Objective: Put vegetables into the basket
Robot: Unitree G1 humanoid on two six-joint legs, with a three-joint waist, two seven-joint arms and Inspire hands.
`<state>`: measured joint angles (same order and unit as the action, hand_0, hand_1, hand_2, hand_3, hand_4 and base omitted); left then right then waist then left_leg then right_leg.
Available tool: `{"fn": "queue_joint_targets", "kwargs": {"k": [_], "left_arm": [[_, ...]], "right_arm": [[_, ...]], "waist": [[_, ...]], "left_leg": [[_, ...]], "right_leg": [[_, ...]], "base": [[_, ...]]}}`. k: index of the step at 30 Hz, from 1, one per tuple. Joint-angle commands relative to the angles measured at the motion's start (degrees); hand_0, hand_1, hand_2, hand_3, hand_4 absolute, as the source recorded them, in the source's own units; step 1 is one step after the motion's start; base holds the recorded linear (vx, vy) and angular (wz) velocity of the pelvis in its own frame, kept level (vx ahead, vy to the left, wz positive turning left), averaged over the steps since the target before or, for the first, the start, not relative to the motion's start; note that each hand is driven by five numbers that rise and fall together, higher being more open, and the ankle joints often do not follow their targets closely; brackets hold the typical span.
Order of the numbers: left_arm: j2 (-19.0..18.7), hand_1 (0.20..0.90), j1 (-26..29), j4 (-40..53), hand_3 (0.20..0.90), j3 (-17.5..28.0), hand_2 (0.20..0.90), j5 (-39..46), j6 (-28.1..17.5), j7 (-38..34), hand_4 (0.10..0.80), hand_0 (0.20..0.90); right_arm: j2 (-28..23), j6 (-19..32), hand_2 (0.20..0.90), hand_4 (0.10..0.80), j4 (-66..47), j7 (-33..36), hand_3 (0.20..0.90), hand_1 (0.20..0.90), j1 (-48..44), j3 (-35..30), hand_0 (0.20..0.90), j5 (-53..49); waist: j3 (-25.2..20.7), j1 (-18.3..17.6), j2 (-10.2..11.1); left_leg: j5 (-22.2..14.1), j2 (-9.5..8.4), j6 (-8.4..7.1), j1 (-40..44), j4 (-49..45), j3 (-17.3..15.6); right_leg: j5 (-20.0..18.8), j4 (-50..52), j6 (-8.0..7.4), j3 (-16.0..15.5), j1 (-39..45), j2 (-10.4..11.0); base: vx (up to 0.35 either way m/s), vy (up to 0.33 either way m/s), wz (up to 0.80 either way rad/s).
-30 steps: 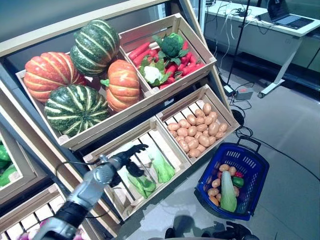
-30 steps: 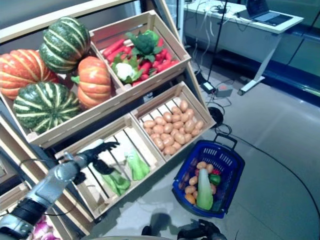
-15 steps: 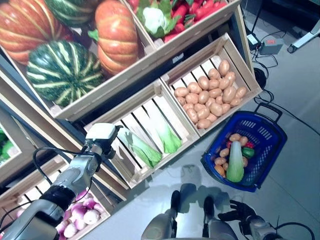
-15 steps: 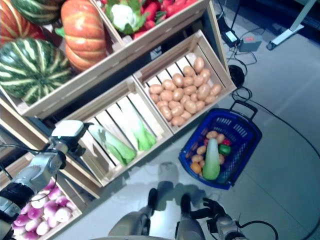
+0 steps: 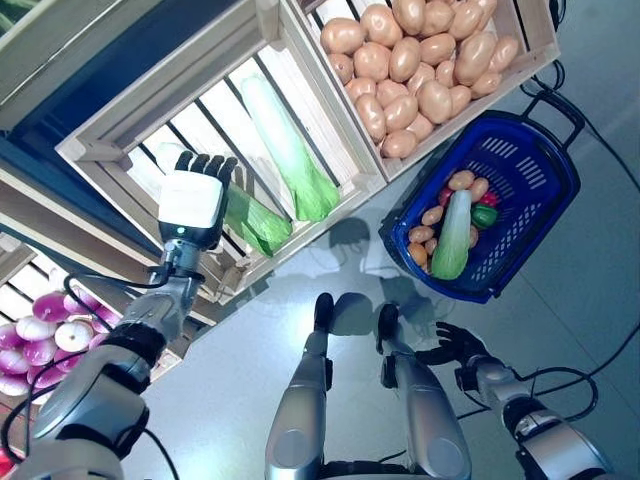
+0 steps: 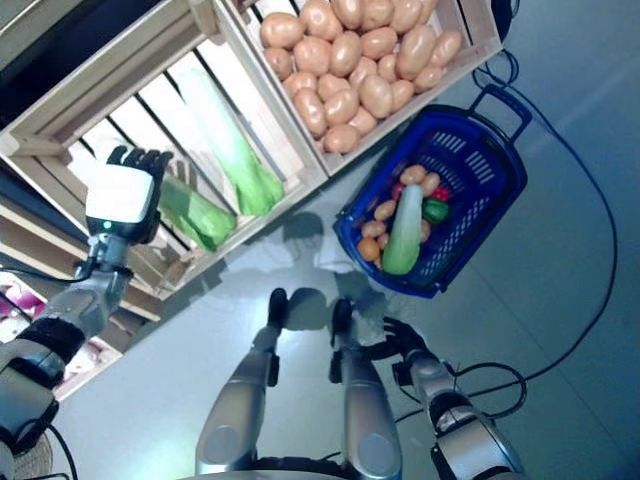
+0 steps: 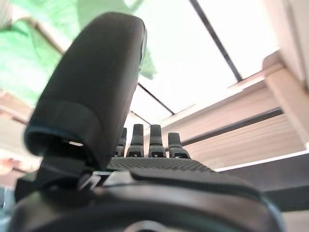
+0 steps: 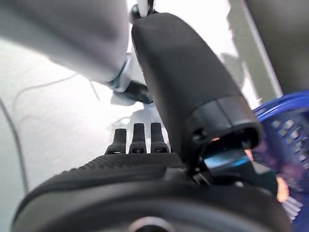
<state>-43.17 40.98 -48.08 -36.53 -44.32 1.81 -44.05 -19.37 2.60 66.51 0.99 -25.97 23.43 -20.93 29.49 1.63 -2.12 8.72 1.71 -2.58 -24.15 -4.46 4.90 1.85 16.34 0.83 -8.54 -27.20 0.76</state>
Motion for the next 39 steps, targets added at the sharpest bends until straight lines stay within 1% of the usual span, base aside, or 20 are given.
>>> {"fn": "queue_joint_targets", "kwargs": {"k": [1, 4, 6, 9, 13, 18, 19, 23, 26, 30, 32, 35, 39], "left_arm": [[-2.0, 0.900, 7.8, -1.9, 0.900, 3.5, 0.900, -0.9, 2.0, -5.0, 0.800, 0.900], [-2.0, 0.900, 7.3, -1.6, 0.900, 3.2, 0.900, -0.4, 3.7, -5.5, 0.800, 0.900], [-2.3, 0.900, 5.1, -1.1, 0.900, 5.1, 0.900, -1.4, 4.8, -8.0, 0.800, 0.900], [-2.6, 0.900, 4.3, -0.5, 0.900, 5.3, 0.900, -2.1, 5.2, -9.4, 0.800, 0.900], [-2.5, 0.900, 5.4, -0.9, 0.900, 4.4, 0.900, -1.4, 5.0, -7.4, 0.800, 0.900], [-2.5, 0.900, 3.5, -0.5, 0.900, 4.7, 0.900, 0.0, 5.3, -6.2, 0.800, 0.900], [-2.4, 0.900, 2.0, -0.1, 0.900, 5.0, 0.900, 0.5, 5.6, -6.2, 0.800, 0.900], [-1.9, 0.900, -0.8, 0.9, 0.900, 5.9, 0.900, 1.1, 6.1, -6.2, 0.800, 0.900], [-1.5, 0.900, -3.8, 2.3, 0.900, 7.4, 0.900, 1.7, 7.2, -7.1, 0.800, 0.900], [-0.7, 0.900, -7.0, 3.9, 0.900, 8.3, 0.900, -0.2, 7.0, -8.3, 0.800, 0.900], [-0.1, 0.900, -7.3, 4.3, 0.900, 8.0, 0.900, -0.4, 7.6, -8.7, 0.800, 0.900], [-0.7, 0.900, -5.9, 3.5, 0.900, 7.2, 0.900, -1.2, 6.0, -9.8, 0.800, 0.900], [-1.8, 0.900, -3.1, 2.1, 0.900, 6.1, 0.900, -2.1, 4.5, -12.1, 0.800, 0.900]], "right_arm": [[-0.8, -1.1, 0.900, 0.800, -2.7, 3.0, 0.900, 0.900, 2.6, 0.6, 0.900, -3.9], [-1.0, -1.4, 0.900, 0.800, -3.6, 3.3, 0.900, 0.900, 2.5, 0.3, 0.900, -3.6], [-1.2, -1.5, 0.900, 0.800, -4.7, 3.2, 0.900, 0.900, 3.0, 0.3, 0.900, -2.7], [-1.3, -1.3, 0.900, 0.800, -4.9, 3.5, 0.900, 0.900, 2.9, 0.4, 0.900, -3.1], [-1.6, -2.1, 0.900, 0.800, -6.1, 4.0, 0.900, 0.900, 2.3, 0.5, 0.900, -3.1], [-1.8, -1.7, 0.900, 0.800, -7.1, 4.4, 0.900, 0.900, 2.2, -0.3, 0.900, -2.9], [-1.8, -1.4, 0.900, 0.800, -7.6, 4.6, 0.900, 0.900, 2.4, -0.7, 0.900, -3.0], [-2.1, -1.3, 0.900, 0.800, -8.3, 5.1, 0.900, 0.900, 2.5, -1.0, 0.900, -3.2], [-2.1, -1.0, 0.900, 0.800, -8.9, 5.3, 0.900, 0.900, 3.0, -1.5, 0.900, -3.6], [-2.3, -1.2, 0.900, 0.800, -9.5, 5.3, 0.900, 0.900, 3.9, -1.9, 0.900, -3.1], [-2.3, -1.6, 0.900, 0.800, -9.7, 5.5, 0.900, 0.900, 3.8, -2.2, 0.900, -3.3], [-2.4, -1.2, 0.900, 0.800, -9.8, 5.5, 0.900, 0.900, 3.5, -2.0, 0.900, -4.0], [-2.3, -1.9, 0.900, 0.800, -11.4, 6.1, 0.900, 0.900, 3.6, -1.3, 0.900, -3.7]], "waist": [[0.1, -1.0, 1.5], [0.3, -0.9, 1.3], [0.3, -0.8, 1.4], [0.3, -0.8, 1.5], [0.3, -1.0, 1.2], [0.3, -0.9, 1.0], [0.3, -0.7, 1.0], [0.3, -0.4, 0.9], [0.3, 0.1, 0.9], [0.3, 0.4, 0.6], [0.3, 0.4, 0.3], [0.3, 0.0, 0.2], [0.3, -0.8, 0.8]], "left_leg": [[-3.3, -2.57, 1.64, -6.5, -8.6, -0.7], [-3.6, -2.78, 1.57, -8.5, -10.6, -0.5], [-3.9, -2.66, 1.51, -10.8, -11.9, -0.7], [-4.0, -2.81, 1.68, -12.6, -12.4, -1.0], [-4.0, -3.04, 1.59, -14.7, -13.3, -1.1], [-3.9, -3.30, 1.61, -15.5, -13.0, -1.1], [-3.8, -3.51, 1.67, -15.9, -12.9, -0.9], [-3.5, -3.72, 1.63, -16.2, -12.5, -0.8], [-3.5, -3.91, 1.77, -16.5, -12.4, -0.7], [-3.6, -4.13, 1.72, -16.8, -12.5, -0.5], [-3.5, -4.15, 1.74, -17.3, -12.7, -0.6], [-3.6, -3.86, 1.85, -18.2, -13.4, -1.0], [-3.4, -3.33, 1.74, -19.0, -13.7, -1.5]], "right_leg": [[-2.5, -0.2, -0.60, 2.2, -0.9, 1.1], [-2.1, 1.5, -0.56, 2.4, -2.7, 1.2], [-1.8, 2.5, -0.53, 2.5, -4.8, 1.4], [-1.7, 3.2, -0.53, 2.8, -7.0, 1.3], [-1.6, 4.0, -0.50, 3.0, -9.3, 1.4], [-1.9, 3.3, -0.52, 3.2, -10.1, 1.5], [-2.1, 3.1, -0.61, 3.1, -10.4, 1.6], [-2.4, 2.4, -0.71, 2.8, -10.6, 1.8], [-2.6, 2.0, -0.63, 2.6, -10.8, 1.8], [-2.6, 2.0, -0.66, 2.4, -11.0, 2.0], [-2.5, 2.4, -0.61, 2.4, -11.5, 2.1], [-2.2, 3.2, -0.33, 2.5, -12.6, 2.0], [-2.2, 3.7, -0.24, 3.0, -13.6, 1.3]], "base": [[-0.057, 0.048, 0.02], [-0.025, 0.032, 0.07], [-0.029, 0.039, 0.03], [-0.030, 0.048, 0.00], [-0.026, 0.053, -0.01], [-0.004, 0.007, 0.00], [-0.010, 0.004, -0.04], [-0.010, 0.010, -0.06], [-0.003, -0.001, -0.01], [0.000, 0.000, 0.00], [0.015, 0.009, 0.00], [0.024, 0.008, 0.01], [0.000, 0.000, 0.00]]}}
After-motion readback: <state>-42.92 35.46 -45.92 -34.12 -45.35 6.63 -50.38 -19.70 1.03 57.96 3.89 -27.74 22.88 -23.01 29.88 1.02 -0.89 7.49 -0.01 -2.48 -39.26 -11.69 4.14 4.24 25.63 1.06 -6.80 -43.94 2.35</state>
